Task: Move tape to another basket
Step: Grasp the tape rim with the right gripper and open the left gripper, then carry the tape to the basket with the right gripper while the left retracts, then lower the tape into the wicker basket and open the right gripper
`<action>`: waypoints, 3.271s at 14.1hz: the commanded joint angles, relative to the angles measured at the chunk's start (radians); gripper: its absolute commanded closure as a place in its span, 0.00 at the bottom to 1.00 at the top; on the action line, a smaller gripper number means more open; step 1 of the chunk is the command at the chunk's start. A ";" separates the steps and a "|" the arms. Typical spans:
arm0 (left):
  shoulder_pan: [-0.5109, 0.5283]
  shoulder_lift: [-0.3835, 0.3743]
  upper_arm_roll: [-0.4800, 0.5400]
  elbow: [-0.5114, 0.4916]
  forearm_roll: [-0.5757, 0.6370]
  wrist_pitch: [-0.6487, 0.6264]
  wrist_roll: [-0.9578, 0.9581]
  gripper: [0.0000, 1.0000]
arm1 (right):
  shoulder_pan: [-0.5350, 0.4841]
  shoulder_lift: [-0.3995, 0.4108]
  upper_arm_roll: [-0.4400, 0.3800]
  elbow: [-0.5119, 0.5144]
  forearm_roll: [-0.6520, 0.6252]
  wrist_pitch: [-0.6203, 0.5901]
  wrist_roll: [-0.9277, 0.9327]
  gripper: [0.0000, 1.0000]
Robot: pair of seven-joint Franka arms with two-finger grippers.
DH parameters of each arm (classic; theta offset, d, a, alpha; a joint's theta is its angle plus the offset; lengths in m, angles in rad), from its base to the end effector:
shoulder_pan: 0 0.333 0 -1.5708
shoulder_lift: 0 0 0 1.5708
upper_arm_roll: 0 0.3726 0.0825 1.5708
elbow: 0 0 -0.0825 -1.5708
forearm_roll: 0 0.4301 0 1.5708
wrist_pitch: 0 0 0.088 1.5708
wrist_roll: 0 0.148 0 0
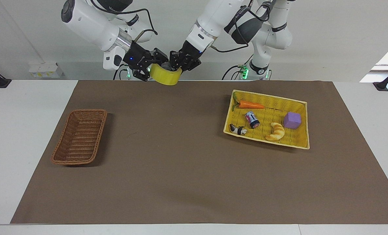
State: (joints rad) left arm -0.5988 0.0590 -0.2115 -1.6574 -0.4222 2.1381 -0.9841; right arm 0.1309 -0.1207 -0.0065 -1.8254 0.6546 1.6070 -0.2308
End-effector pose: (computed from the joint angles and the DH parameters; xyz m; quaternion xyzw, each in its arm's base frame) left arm 0.4508 -0.5143 0.6283 0.9447 0.1570 -0.0303 0.2863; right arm 0.5363 0.1557 0.6110 -0.9356 -0.1402 0.0291 0.3227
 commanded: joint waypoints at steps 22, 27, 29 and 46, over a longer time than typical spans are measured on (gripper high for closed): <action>0.359 -0.065 0.044 0.007 -0.050 -0.458 0.048 0.00 | -0.401 0.134 -0.009 -0.023 -0.271 0.051 -0.208 1.00; 0.502 -0.061 0.046 0.010 0.072 -0.463 0.434 0.00 | -0.496 0.301 -0.009 -0.006 -0.234 0.220 -0.314 1.00; 0.551 -0.059 0.046 0.010 0.175 -0.461 0.606 0.00 | -0.511 0.357 -0.009 0.027 -0.222 0.251 -0.337 1.00; 0.749 -0.180 0.047 -0.047 0.430 -0.523 0.983 0.00 | -0.557 0.492 -0.012 0.011 -0.204 0.361 -0.590 0.14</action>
State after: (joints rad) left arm 0.1384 -0.0930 -0.1559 -1.6678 -0.0118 1.6351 0.0104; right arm -0.4179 0.3747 -0.0287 -1.8134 0.4562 1.9606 -0.7974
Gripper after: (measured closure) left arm 0.000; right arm 0.960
